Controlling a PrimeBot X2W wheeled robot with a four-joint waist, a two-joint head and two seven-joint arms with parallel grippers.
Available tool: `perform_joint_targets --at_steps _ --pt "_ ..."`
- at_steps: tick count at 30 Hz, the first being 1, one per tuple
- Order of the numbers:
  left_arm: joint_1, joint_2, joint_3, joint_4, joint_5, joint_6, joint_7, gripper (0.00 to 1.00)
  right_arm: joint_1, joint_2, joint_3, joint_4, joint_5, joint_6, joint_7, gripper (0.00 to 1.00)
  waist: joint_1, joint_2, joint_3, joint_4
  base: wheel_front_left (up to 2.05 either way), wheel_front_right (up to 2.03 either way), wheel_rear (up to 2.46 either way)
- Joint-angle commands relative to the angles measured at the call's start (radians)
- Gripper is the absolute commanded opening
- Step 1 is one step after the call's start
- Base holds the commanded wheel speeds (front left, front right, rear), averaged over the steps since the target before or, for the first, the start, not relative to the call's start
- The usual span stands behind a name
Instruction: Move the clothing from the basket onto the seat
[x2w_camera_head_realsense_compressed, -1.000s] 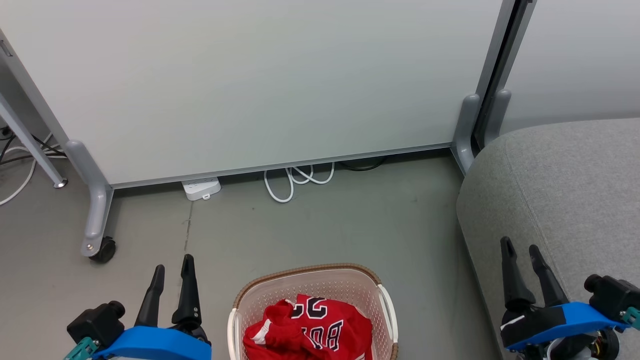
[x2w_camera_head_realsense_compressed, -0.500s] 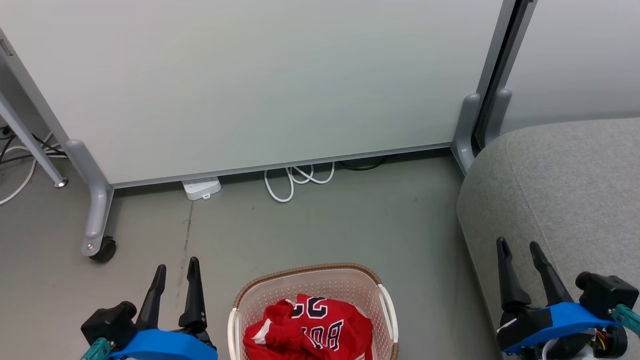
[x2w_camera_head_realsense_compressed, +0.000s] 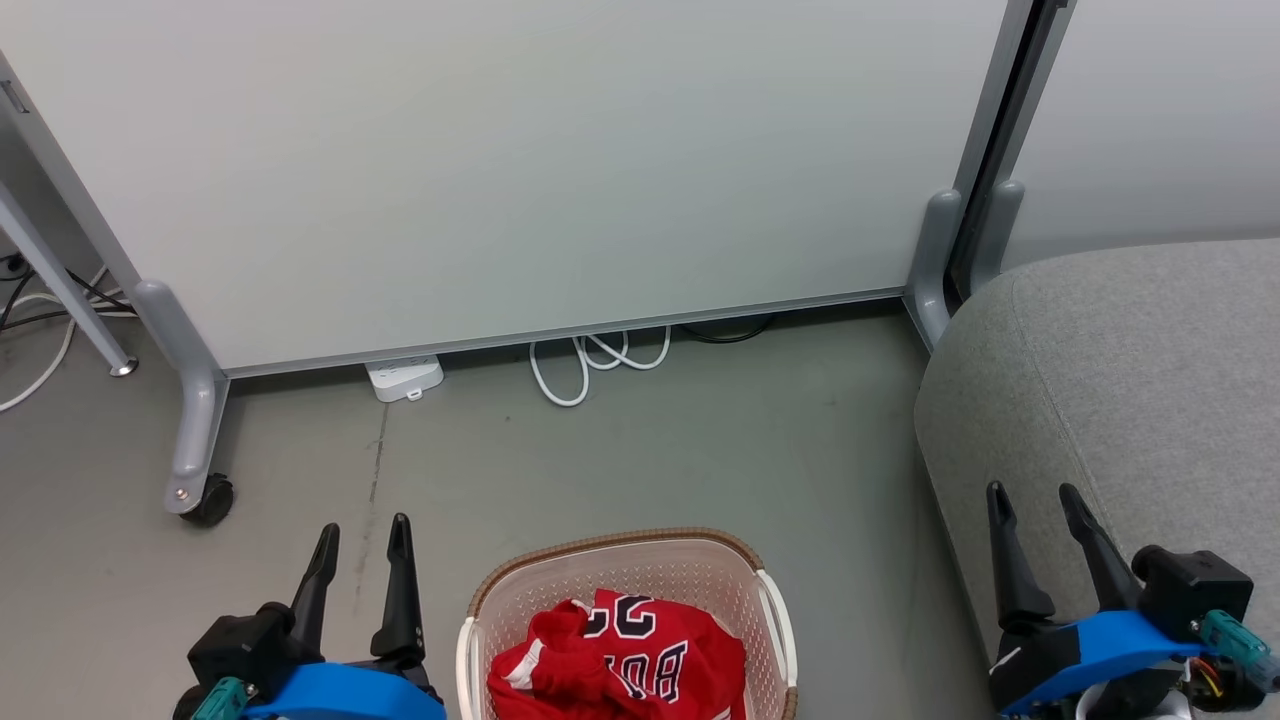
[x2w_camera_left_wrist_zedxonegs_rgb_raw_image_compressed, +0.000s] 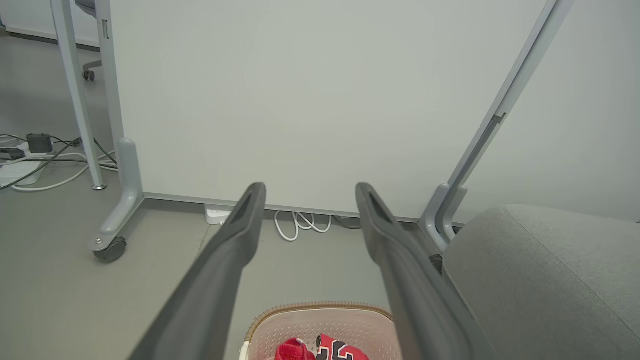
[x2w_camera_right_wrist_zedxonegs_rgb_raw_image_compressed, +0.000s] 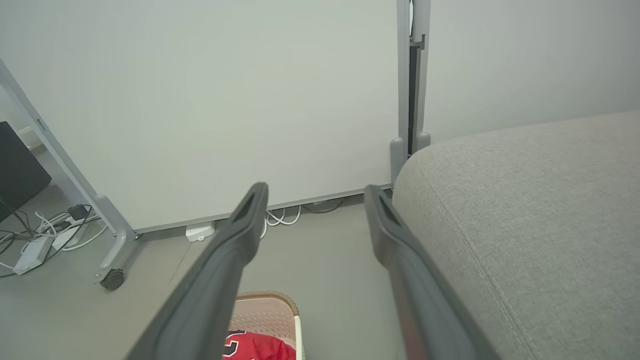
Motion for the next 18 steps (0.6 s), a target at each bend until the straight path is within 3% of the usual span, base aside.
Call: perform_joint_targets --at_steps 1,18 --pt "-0.017 0.007 -0.002 -0.003 0.024 0.005 -0.009 1.0 0.008 -0.006 -0.002 -0.011 -0.027 0.0 -0.007 1.0 0.0 0.0 0.0 0.0 0.0 0.0 0.0" --pt "-0.018 0.008 -0.019 0.003 0.123 0.023 -0.043 1.0 0.017 -0.007 -0.01 -0.027 -0.178 0.0 -0.02 1.0 0.0 0.0 0.002 0.001 0.0 0.0 0.0"
